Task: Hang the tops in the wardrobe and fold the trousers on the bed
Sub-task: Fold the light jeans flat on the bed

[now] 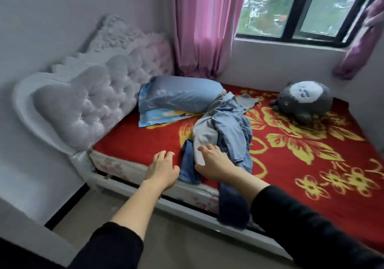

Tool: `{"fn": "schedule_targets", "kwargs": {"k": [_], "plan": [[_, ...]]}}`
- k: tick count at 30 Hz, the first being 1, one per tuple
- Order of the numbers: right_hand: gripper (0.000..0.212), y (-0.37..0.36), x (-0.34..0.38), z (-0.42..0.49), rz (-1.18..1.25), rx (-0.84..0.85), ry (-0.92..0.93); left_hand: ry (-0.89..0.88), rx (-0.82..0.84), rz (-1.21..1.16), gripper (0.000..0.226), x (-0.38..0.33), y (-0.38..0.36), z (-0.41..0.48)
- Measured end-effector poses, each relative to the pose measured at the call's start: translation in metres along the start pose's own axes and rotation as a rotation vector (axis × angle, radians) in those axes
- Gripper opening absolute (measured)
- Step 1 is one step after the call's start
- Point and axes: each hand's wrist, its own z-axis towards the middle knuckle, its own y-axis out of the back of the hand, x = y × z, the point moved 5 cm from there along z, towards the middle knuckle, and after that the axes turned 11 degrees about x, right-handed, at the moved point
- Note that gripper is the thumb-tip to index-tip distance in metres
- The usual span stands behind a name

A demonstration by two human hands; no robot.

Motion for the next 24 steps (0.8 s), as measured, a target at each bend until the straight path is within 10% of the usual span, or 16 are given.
{"fn": "schedule_targets", "kwargs": {"k": [24], "plan": [[0.061, -0.027, -0.366, 0.315, 0.222, 0.322, -0.506, 0.01, 0.455, -0.1, 0.043, -0.13, -0.166, 0.457]]}}
